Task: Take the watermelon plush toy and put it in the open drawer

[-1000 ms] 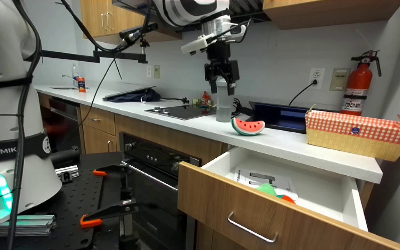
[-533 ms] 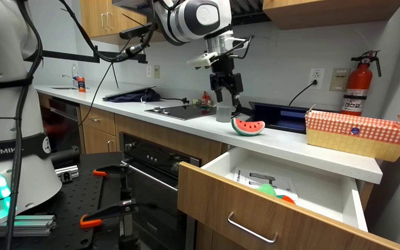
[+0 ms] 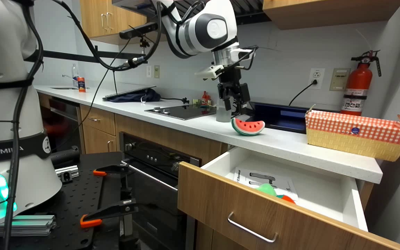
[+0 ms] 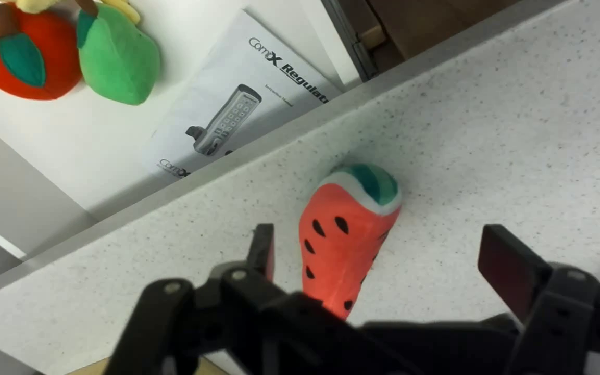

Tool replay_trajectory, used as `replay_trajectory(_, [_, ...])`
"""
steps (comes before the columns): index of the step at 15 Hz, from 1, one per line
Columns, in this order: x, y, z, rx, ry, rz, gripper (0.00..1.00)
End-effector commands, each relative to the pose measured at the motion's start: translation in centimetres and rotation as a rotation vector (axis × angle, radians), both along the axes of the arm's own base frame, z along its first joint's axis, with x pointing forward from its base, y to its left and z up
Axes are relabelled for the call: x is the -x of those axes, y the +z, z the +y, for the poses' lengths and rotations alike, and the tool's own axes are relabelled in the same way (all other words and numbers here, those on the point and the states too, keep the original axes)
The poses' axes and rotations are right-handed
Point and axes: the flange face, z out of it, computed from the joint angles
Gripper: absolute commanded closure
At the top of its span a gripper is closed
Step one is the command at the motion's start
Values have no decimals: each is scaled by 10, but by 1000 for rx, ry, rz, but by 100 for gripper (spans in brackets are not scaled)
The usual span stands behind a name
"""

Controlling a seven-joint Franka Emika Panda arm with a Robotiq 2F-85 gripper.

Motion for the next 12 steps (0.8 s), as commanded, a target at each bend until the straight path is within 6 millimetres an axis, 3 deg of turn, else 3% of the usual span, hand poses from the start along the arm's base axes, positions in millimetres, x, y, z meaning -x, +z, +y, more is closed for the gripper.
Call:
replay_trajectory(1, [-21, -12, -2, 16, -37, -21, 0])
replay_trajectory(6, [-43, -25, -12, 31, -58, -15, 0])
replay_trajectory(7, [-45, -27, -11, 32, -60, -15, 7])
replay_trajectory(8, [-49, -29, -12, 33, -62, -14, 25])
replay_trajectory(10, [-57, -34, -14, 37, -61, -11, 32])
replay_trajectory(12, [-62, -37, -15, 38, -63, -7, 47])
